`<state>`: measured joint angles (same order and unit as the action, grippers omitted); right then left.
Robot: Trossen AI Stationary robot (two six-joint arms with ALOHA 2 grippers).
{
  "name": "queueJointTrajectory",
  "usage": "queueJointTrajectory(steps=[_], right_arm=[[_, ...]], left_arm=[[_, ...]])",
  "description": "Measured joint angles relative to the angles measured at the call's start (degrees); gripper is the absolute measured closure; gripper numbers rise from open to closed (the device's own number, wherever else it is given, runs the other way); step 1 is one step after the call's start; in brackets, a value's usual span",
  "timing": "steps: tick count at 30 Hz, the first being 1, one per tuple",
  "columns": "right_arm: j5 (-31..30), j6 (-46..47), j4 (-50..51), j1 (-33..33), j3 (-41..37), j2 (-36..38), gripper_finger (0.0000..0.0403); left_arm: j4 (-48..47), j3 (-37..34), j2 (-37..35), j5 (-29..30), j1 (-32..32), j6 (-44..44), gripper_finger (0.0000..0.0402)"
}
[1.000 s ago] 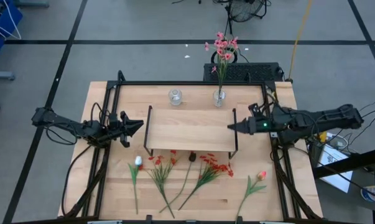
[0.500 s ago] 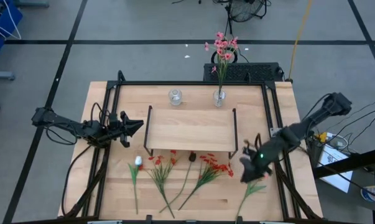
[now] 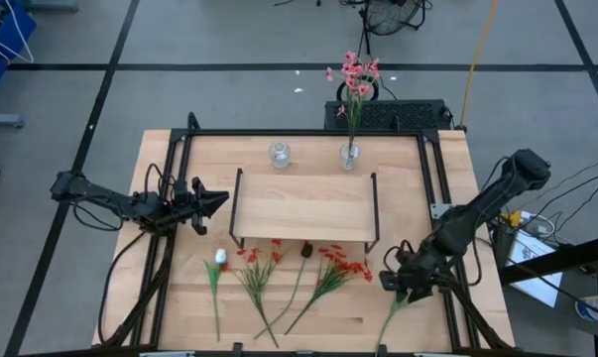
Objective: Pick and place flowers into a vace then onto a shelf
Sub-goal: Put the pink tulip into the right transparent flower vase
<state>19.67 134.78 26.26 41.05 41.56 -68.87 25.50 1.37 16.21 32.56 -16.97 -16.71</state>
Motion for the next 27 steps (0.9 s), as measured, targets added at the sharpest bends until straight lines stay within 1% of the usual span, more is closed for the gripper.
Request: queueJointTrajectory(steps=[5,10,19,23,27], right_arm=[[1.9,1.2,-7.0,1.4,-3.4,-4.0,0.0252],[1.6,1.7,-7.4,2.1,-6.5,-6.0,0.0252],[0.9,2.1,-9.3,2.0,-11.6,-6.7,0.0255],[0.0,1.7,-13.2,2.0,-14.1,-6.5,0.0257],[1.0,1.6,-17.0,1.2,-16.9,-6.5,0.0272]], left_arm=[[0.0,0.0,0.0,0.0,0.0,0.0,0.0344],[-0.1,0.0,0.0,0.0,0.0,0.0,0.0344],[0.0,0.0,0.0,0.0,0.0,0.0,0.0344],[0.0,0.0,0.0,0.0,0.0,0.0,0.0344],[0.0,0.0,0.0,0.0,0.0,0.0,0.0344]])
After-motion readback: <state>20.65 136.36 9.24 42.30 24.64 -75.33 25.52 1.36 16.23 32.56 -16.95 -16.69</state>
